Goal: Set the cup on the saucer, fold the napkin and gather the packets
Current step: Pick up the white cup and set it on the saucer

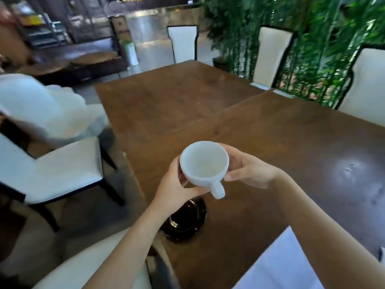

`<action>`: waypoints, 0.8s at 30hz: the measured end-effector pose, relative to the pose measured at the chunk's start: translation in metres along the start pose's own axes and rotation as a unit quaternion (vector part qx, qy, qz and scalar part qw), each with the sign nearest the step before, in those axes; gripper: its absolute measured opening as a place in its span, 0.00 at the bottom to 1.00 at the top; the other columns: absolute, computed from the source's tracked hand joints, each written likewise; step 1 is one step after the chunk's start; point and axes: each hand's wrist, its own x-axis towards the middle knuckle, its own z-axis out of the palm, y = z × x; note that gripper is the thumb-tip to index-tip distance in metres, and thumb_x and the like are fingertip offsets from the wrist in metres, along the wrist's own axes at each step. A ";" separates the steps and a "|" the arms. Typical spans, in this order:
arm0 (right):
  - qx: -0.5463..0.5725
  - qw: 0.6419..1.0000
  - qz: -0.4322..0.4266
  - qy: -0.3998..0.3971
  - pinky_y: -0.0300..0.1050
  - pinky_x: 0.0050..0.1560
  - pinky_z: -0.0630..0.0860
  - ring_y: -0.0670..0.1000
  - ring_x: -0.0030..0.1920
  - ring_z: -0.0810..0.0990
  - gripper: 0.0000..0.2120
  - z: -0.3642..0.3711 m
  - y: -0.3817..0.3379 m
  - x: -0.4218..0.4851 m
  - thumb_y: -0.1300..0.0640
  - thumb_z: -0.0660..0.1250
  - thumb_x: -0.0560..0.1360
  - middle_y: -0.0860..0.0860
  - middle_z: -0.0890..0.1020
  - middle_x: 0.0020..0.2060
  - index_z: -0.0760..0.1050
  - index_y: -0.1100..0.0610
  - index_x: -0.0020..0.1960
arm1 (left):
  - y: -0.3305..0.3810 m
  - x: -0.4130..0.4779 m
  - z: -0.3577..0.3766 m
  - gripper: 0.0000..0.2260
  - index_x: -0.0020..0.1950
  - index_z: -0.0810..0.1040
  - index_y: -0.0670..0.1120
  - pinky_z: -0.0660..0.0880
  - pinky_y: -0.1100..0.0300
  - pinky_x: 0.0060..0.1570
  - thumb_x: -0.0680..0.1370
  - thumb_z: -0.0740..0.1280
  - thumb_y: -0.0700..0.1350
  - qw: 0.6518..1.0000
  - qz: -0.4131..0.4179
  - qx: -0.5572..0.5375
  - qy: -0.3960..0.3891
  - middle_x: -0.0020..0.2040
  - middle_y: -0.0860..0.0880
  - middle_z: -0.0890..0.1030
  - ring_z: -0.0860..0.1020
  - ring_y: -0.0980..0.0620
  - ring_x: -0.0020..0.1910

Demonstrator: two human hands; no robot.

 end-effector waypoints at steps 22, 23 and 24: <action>0.055 0.988 0.144 -0.023 0.50 0.67 0.69 0.53 0.69 0.70 0.42 0.047 0.144 0.075 0.70 0.68 0.61 0.55 0.68 0.70 0.62 0.50 0.72 | -0.150 -0.029 -0.021 0.41 0.67 0.65 0.52 0.71 0.47 0.64 0.59 0.81 0.43 0.992 -0.108 0.044 0.042 0.66 0.52 0.69 0.69 0.54 0.65; 0.048 0.987 0.149 -0.025 0.49 0.66 0.69 0.53 0.69 0.70 0.43 0.046 0.145 0.075 0.68 0.69 0.60 0.54 0.69 0.69 0.62 0.50 0.72 | -0.151 -0.030 -0.020 0.40 0.67 0.64 0.52 0.71 0.48 0.64 0.60 0.81 0.43 0.992 -0.107 0.053 0.045 0.66 0.52 0.69 0.69 0.54 0.65; 0.041 0.987 0.154 -0.028 0.48 0.64 0.70 0.53 0.68 0.70 0.44 0.046 0.145 0.076 0.67 0.70 0.59 0.54 0.69 0.69 0.62 0.49 0.72 | -0.152 -0.030 -0.018 0.40 0.67 0.63 0.52 0.71 0.50 0.65 0.60 0.81 0.44 0.992 -0.104 0.062 0.047 0.66 0.52 0.69 0.69 0.55 0.65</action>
